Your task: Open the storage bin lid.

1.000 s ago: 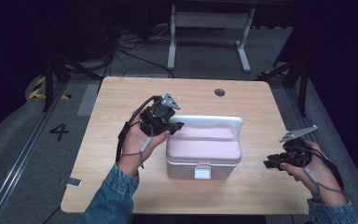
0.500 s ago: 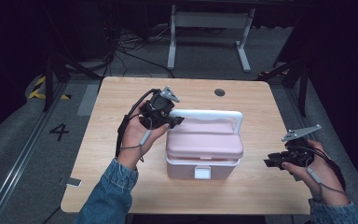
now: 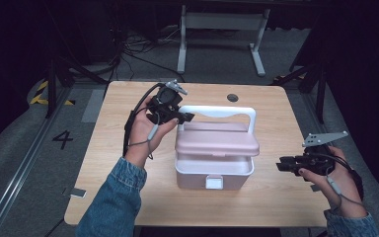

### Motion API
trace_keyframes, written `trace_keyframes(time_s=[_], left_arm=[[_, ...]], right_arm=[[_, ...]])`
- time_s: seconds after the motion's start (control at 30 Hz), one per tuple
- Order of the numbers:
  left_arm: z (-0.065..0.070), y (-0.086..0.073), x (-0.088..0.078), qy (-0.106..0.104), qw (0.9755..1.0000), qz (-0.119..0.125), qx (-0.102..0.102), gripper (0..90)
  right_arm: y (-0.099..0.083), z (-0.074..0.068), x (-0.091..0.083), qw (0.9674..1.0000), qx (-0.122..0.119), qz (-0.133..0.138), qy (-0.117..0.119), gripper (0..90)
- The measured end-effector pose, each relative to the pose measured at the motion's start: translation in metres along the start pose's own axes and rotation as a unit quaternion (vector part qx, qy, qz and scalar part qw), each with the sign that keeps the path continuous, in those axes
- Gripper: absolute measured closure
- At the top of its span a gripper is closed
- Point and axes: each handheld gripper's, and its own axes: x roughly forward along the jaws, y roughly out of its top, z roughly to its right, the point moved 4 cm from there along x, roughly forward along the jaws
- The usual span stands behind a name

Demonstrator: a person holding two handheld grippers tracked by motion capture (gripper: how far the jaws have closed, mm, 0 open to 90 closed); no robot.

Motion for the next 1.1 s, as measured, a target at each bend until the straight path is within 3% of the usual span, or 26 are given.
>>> trace_keyframes(time_s=[0.17, 0.5, 0.67, 0.83, 1.1], left_arm=[[-0.005, 0.005, 0.001, -0.004, 1.0, -0.001, -0.006, 72.0], [-0.013, 0.013, 0.003, -0.003, 0.9998, 0.007, -0.019, 72.5], [-0.014, 0.014, 0.004, -0.004, 0.9997, 0.013, -0.022, 73.0], [-0.015, 0.013, 0.004, -0.008, 0.9996, 0.014, -0.025, 73.0], [-0.014, 0.013, 0.004, -0.006, 0.9996, 0.014, -0.024, 73.0]], right_arm=[[0.008, -0.005, -0.003, 0.9976, -0.029, 0.063, 0.004, 67.6], [0.021, -0.02, -0.001, 0.9921, -0.045, 0.112, 0.033, 78.8], [0.029, -0.029, 0.003, 0.9859, -0.06, 0.149, 0.049, 82.5], [0.037, -0.033, 0.005, 0.975, -0.073, 0.2, 0.065, 86.3], [0.043, -0.038, 0.016, 0.9732, -0.074, 0.202, 0.081, 89.7]])
